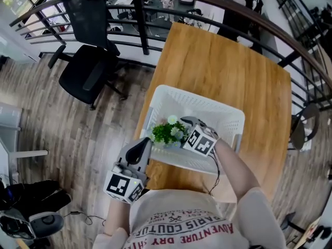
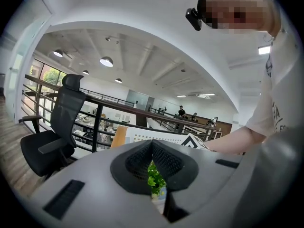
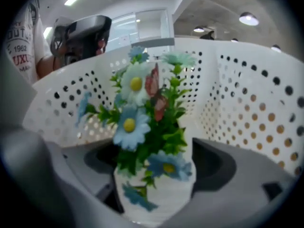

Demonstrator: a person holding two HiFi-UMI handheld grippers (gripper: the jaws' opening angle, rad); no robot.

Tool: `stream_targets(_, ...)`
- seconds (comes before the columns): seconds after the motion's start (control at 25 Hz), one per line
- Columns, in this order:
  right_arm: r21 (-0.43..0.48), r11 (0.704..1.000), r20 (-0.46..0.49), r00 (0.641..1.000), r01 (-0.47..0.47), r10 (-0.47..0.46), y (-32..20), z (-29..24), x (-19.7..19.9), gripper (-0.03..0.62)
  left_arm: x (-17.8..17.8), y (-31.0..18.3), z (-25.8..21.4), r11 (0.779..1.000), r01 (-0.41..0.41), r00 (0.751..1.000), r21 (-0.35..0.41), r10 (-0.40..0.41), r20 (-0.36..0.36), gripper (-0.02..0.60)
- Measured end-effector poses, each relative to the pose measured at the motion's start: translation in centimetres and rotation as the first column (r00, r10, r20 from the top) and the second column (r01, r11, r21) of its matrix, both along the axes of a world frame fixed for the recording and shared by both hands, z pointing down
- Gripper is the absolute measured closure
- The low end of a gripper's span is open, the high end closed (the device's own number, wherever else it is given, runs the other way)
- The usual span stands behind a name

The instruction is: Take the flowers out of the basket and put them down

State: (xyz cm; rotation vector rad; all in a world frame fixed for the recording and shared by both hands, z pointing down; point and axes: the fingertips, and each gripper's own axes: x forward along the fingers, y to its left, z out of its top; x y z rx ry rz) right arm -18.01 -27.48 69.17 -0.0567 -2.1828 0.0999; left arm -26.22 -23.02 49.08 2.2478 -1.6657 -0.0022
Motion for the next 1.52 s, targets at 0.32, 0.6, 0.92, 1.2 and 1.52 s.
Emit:
stream_targets(0.32, 0.016, 0.998, -0.006, 0.999, 0.053, -0.053, -0.4, 2.7, -3.0, 0.145, -0.3, -0.1, 0.3, 1.0, -0.003, 1.0, -0.013, 0.002, -0.03, 0.558)
stream_targets(0.6, 0.05, 0.991, -0.06, 0.991, 0.123, -0.12, -0.7, 3.0, -3.3, 0.137, -0.1, 0.0, 0.1, 1.0, -0.003, 0.998, -0.013, 0.002, -0.066, 0.558)
stream_targets(0.92, 0.057, 0.992, -0.079, 0.991, 0.11, -0.105, -0.8, 4.4, -4.2, 0.109, -0.3, 0.1, 0.3, 1.0, -0.009, 0.994, -0.01, 0.008, -0.108, 0.558)
stream_targets(1.2, 0.076, 0.992, -0.095, 0.991, 0.106, -0.098, -0.9, 4.3, -3.9, 0.111, -0.9, 0.2, 0.4, 0.999, 0.042, 0.987, -0.008, -0.043, -0.157, 0.558)
stream_targets(1.52, 0.083, 0.996, -0.069, 0.997, 0.027, -0.021, -1.3, 1.1, -3.5, 0.111, -0.8, 0.2, 0.5, 0.999, 0.025, 0.995, -0.022, -0.027, -0.095, 0.557)
